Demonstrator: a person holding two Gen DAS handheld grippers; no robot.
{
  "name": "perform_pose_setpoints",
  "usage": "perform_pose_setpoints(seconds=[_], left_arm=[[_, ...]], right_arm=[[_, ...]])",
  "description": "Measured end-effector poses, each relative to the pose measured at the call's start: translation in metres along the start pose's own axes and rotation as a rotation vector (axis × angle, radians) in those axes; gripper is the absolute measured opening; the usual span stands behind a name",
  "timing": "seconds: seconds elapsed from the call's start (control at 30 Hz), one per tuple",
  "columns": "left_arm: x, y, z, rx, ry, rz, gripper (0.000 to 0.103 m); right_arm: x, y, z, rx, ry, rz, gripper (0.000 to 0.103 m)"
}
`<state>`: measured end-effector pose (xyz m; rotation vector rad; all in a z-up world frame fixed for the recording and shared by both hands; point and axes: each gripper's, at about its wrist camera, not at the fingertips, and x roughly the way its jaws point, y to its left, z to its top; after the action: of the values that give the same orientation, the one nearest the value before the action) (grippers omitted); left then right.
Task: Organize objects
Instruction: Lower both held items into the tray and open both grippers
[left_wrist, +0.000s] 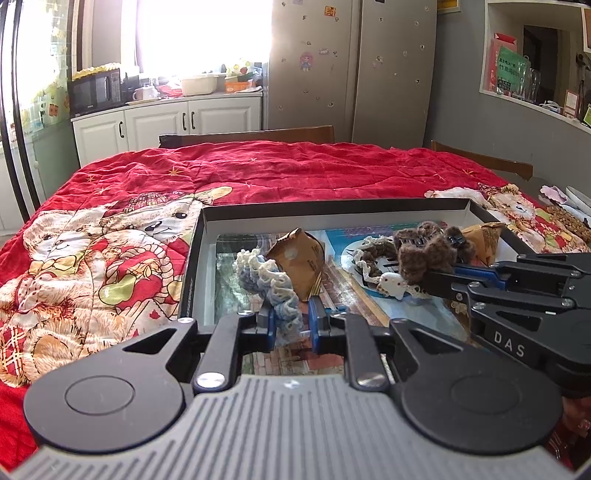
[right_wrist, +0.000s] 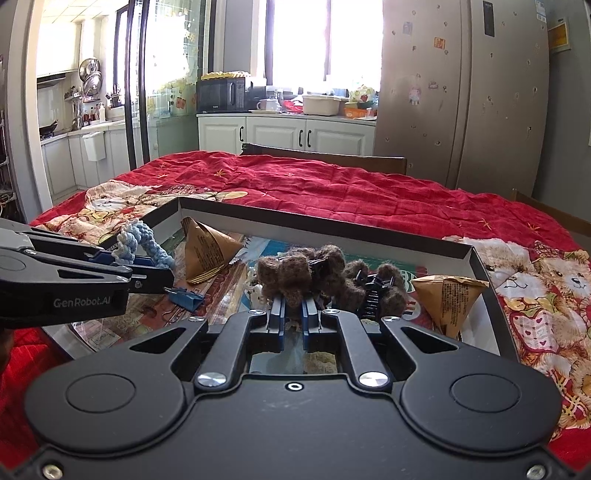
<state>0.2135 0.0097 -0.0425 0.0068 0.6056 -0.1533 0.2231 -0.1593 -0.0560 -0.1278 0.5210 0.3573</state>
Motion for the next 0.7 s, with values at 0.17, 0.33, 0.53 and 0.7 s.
perform_pose_setpoints(seconds=[0.17,0.33,0.53,0.7], left_arm=[[-0.001,-0.002,-0.001,0.012,-0.003,0.005,0.042],[-0.002,-0.003,-0.001,0.024,-0.009,0.005,0.042],[-0.006,-0.004,-0.001,0.029,-0.025,0.003,0.054],[-0.011,-0.007,-0.001,0.029,-0.040,0.006,0.061]], right_arm=[[0.001,0.000,0.000,0.002,0.008,0.003,0.009],[0.003,0.000,0.000,0.000,0.015,0.002,0.011],[0.002,-0.002,0.000,0.019,0.012,0.003,0.016],[-0.003,-0.004,0.002,0.033,-0.004,0.005,0.020]])
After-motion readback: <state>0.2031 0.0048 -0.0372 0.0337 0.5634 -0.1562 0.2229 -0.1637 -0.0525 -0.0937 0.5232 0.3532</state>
